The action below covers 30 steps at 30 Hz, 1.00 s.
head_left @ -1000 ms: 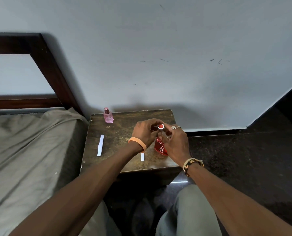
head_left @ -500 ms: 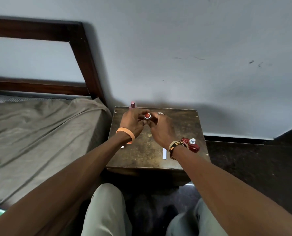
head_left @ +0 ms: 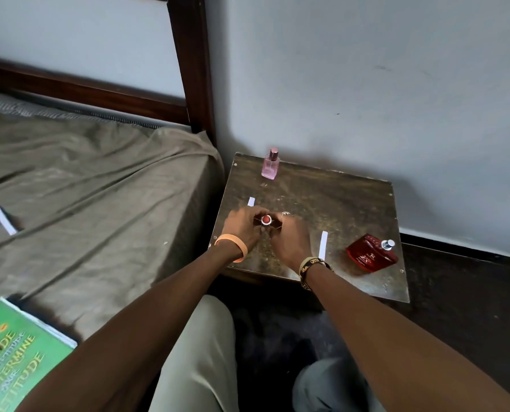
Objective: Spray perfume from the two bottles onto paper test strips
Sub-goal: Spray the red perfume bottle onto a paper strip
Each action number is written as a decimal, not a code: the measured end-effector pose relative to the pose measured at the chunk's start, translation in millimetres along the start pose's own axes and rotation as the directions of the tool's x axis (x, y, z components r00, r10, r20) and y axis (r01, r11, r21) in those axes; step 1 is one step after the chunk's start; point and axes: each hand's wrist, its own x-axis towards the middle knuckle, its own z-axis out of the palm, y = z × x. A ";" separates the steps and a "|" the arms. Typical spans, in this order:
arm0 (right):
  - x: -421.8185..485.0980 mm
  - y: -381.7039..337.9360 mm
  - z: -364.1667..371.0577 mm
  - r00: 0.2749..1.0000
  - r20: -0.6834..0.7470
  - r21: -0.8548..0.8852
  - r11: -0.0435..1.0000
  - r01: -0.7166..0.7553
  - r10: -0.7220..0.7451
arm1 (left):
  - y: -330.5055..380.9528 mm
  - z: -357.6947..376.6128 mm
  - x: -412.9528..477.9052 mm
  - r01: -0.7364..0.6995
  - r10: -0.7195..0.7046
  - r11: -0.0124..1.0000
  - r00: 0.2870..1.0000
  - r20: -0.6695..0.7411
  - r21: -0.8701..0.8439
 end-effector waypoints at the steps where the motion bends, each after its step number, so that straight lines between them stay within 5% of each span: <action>1: 0.0 2.0 1.3 1.000 0.005 -0.006 1.000 -0.011 0.011 | -1.7 2.9 1.5 0.007 -0.007 1.000 1.000 0.008 0.023; 21: -2.5 9.5 10.1 0.983 0.113 -0.001 0.989 -0.145 0.144 | -9.7 14.0 1.8 -0.011 -0.004 0.973 0.998 0.065 0.229; 30: -16.1 16.3 -31.2 0.976 -0.018 0.055 0.975 -0.217 0.218 | 17.2 -0.9 -4.2 -0.142 0.154 0.942 0.988 -0.015 0.303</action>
